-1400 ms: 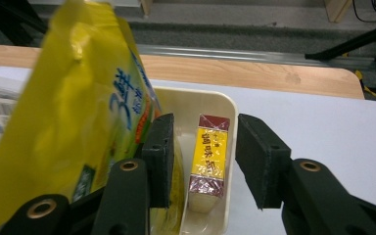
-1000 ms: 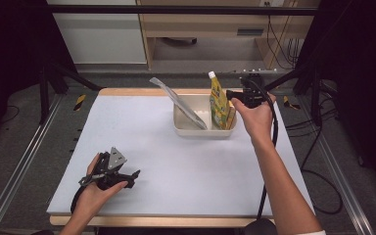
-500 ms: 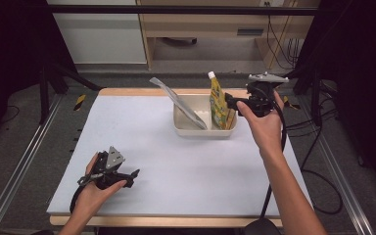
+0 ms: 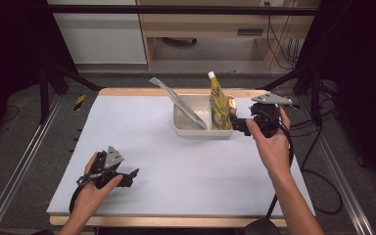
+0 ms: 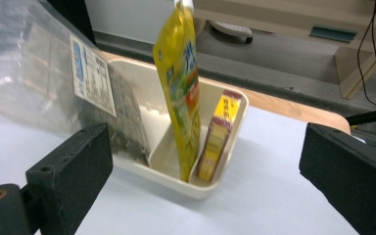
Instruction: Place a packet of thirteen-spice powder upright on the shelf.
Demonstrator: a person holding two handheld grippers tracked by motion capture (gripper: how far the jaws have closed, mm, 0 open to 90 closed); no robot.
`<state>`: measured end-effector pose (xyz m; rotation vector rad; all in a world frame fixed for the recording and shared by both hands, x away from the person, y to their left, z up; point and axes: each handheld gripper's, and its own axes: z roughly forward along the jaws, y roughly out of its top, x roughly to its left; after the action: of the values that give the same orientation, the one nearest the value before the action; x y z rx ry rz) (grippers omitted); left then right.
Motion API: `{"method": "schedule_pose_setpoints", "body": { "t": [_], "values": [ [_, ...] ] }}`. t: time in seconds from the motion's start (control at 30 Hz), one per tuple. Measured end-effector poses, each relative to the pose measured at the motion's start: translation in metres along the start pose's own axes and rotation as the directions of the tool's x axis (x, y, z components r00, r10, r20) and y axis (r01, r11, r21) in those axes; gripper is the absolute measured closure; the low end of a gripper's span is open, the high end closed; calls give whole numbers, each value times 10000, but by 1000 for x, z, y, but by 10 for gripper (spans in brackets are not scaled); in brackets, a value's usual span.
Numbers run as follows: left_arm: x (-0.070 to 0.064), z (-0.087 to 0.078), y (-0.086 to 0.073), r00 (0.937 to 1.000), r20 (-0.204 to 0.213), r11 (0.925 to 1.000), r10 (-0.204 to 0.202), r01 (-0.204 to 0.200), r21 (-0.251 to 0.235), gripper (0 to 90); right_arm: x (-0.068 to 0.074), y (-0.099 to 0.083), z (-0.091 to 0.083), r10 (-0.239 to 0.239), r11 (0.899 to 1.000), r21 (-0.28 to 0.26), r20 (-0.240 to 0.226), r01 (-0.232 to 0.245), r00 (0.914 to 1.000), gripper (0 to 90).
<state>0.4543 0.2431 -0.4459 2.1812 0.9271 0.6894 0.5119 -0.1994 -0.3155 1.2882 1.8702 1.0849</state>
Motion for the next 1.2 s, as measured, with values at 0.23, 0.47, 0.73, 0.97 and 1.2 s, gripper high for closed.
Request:
{"method": "schedule_pose_setpoints", "body": {
  "t": [0.23,0.47,0.73,0.97,1.2],
  "values": [
    [0,0,0,9999,-39,9999,-110,110,-111,52,2,-22,-3,-267,9995,195,28,266,9996,66],
    [0,0,-1,10000,-94,10000,-10,9,-80,52,4,-45,-1,-469,9978,459,-118,474,9988,68],
    [0,1,-1,9998,-184,9999,62,-63,-82,52,4,-76,4,-457,9962,734,-291,477,9985,72],
    [0,1,-1,9997,-196,9999,132,-133,-35,52,2,-102,9,-427,9923,1142,-416,472,9982,72],
    [0,2,-2,9995,-249,9998,188,-189,-9,52,-2,-120,12,-305,9908,1313,-300,341,9991,72]
  ]
}}
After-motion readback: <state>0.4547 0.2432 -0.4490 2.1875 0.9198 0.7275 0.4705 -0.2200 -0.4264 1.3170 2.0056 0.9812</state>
